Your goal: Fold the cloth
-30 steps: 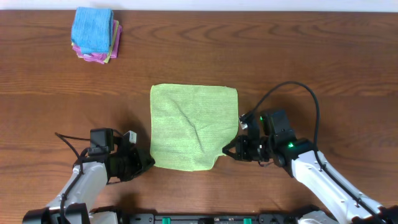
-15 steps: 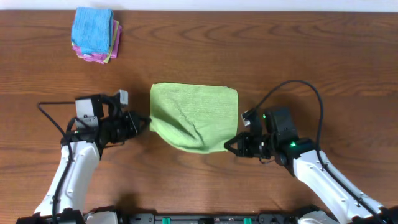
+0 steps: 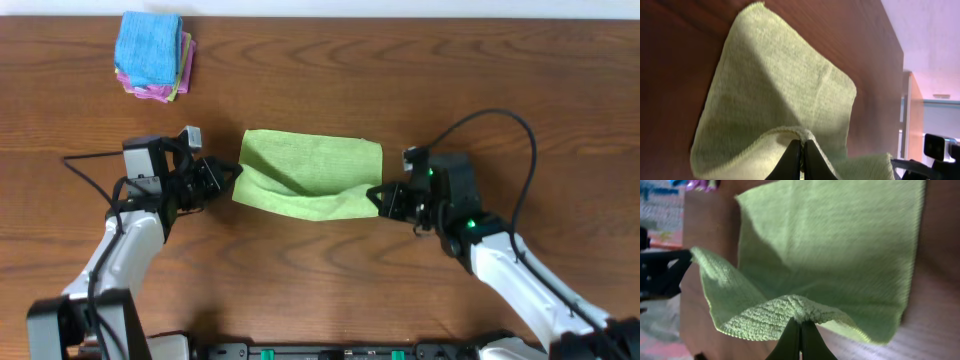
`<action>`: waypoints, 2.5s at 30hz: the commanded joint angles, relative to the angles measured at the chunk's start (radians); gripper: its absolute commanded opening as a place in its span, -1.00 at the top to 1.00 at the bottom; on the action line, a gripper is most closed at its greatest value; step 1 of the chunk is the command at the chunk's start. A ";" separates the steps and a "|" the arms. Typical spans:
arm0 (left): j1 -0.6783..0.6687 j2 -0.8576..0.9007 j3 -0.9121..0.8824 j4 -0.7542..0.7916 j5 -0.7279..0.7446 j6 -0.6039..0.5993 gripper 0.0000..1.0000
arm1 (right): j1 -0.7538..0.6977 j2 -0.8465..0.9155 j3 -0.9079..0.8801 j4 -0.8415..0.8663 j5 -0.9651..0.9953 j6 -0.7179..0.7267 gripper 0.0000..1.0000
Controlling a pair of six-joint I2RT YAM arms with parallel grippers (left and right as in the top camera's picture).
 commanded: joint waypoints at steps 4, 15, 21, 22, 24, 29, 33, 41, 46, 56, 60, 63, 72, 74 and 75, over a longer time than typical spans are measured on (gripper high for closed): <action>-0.006 0.106 0.027 0.148 0.018 -0.097 0.88 | -0.049 0.104 0.112 0.005 0.067 0.017 0.97; -0.087 0.410 0.412 0.154 -0.019 -0.119 0.89 | -0.144 0.351 0.339 0.016 0.069 -0.037 0.97; -0.087 0.463 0.498 0.114 -0.042 -0.119 0.88 | -0.159 0.499 0.496 0.005 -0.020 -0.055 0.97; -0.087 0.462 0.498 0.105 -0.048 -0.119 0.88 | -0.159 0.511 0.510 -0.005 -0.029 -0.055 0.97; -0.085 0.462 0.498 0.064 -0.063 -0.110 0.88 | -0.158 0.523 0.525 -0.025 -0.038 -0.055 0.97; -0.078 0.462 0.498 -0.004 -0.063 -0.065 0.89 | -0.158 0.522 0.525 -0.092 -0.063 -0.063 0.97; -0.071 0.453 0.498 -0.045 -0.061 -0.034 0.88 | -0.158 0.522 0.525 -0.183 -0.102 -0.098 0.97; -0.028 0.436 0.498 -0.189 -0.063 0.053 0.89 | -0.156 0.522 0.525 -0.353 -0.127 -0.174 0.97; -0.030 0.436 0.498 -0.290 -0.099 0.102 0.88 | -0.151 0.522 0.525 -0.383 -0.127 -0.175 0.97; -0.029 0.436 0.498 -0.424 -0.169 0.149 0.89 | -0.151 0.522 0.525 -0.408 -0.126 -0.175 0.97; -0.029 0.436 0.498 -0.424 -0.166 0.151 -0.02 | -0.151 0.522 0.525 -0.408 -0.124 -0.175 0.25; -0.029 0.433 0.500 -0.423 -0.165 0.151 -0.24 | -0.154 0.520 0.526 -0.407 -0.124 -0.175 -0.04; -0.033 0.299 0.534 -0.412 -0.140 0.220 0.15 | -0.183 0.412 0.604 -0.408 -0.102 -0.239 0.97; -0.042 0.249 0.534 -0.403 -0.153 0.238 0.88 | -0.174 0.373 0.626 -0.408 -0.051 -0.239 0.97; -0.052 0.229 0.534 -0.400 -0.181 0.241 0.88 | -0.163 0.355 0.634 -0.408 -0.009 -0.239 0.97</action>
